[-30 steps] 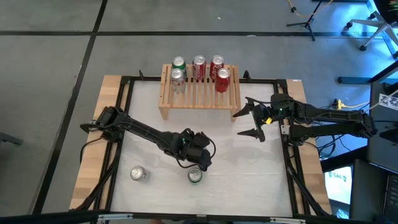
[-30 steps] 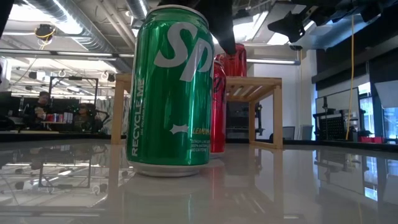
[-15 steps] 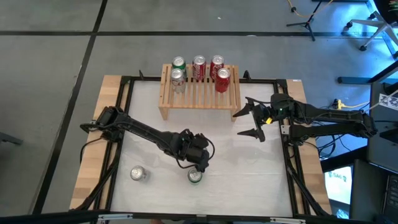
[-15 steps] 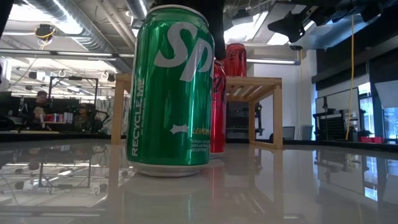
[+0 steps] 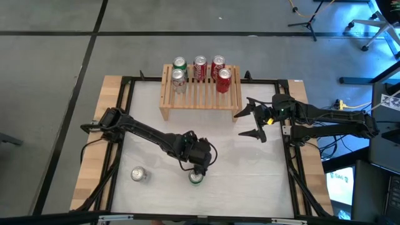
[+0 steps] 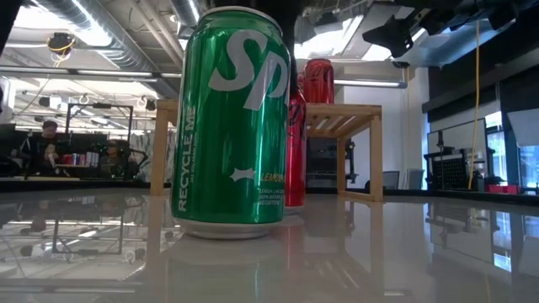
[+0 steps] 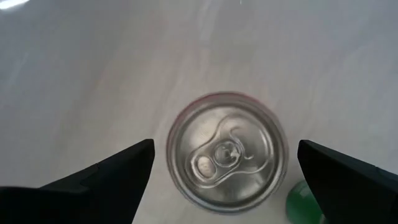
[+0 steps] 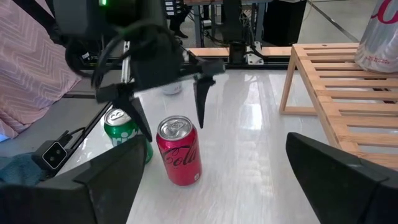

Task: Place canned beverage on shelf
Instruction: Put the red/black soda can on the shelf aligned with the red/white soda can

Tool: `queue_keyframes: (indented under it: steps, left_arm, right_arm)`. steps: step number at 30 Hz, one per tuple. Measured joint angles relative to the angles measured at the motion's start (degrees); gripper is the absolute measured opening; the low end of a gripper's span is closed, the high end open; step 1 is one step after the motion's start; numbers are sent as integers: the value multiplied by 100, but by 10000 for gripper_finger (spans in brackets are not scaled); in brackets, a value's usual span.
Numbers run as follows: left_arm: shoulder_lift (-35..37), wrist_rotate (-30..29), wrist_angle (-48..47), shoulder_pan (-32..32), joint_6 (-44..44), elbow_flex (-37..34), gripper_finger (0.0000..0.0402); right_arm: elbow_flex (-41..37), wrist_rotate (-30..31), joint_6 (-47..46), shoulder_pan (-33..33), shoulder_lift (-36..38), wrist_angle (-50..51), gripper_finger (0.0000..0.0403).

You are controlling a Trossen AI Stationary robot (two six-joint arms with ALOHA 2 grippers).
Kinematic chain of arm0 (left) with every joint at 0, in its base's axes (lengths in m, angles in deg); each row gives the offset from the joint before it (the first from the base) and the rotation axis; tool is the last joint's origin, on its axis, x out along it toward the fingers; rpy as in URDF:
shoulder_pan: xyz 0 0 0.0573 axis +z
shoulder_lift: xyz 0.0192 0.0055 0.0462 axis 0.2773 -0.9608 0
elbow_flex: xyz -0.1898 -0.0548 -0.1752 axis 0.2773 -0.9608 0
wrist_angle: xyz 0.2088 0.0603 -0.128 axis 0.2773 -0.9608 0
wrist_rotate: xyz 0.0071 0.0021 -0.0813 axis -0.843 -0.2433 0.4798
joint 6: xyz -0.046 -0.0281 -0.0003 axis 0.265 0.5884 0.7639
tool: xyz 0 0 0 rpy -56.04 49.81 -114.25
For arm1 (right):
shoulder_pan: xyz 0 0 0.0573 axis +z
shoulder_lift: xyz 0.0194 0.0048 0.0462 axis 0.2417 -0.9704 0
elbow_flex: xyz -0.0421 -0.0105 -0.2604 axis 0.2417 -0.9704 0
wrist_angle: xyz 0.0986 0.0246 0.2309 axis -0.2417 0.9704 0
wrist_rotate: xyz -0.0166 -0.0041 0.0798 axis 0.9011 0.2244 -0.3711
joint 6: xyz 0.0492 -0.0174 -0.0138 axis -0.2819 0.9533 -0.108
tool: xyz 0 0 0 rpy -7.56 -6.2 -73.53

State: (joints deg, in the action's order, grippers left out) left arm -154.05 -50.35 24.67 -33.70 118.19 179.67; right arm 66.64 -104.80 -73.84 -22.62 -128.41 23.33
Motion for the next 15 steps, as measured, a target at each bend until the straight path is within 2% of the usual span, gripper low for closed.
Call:
queue_keyframes:
  steps: [15]
  left_arm:
    - [-335,222,269,121,-290,0,386]
  right_arm:
    - [0,0,1,-1,0,14,379]
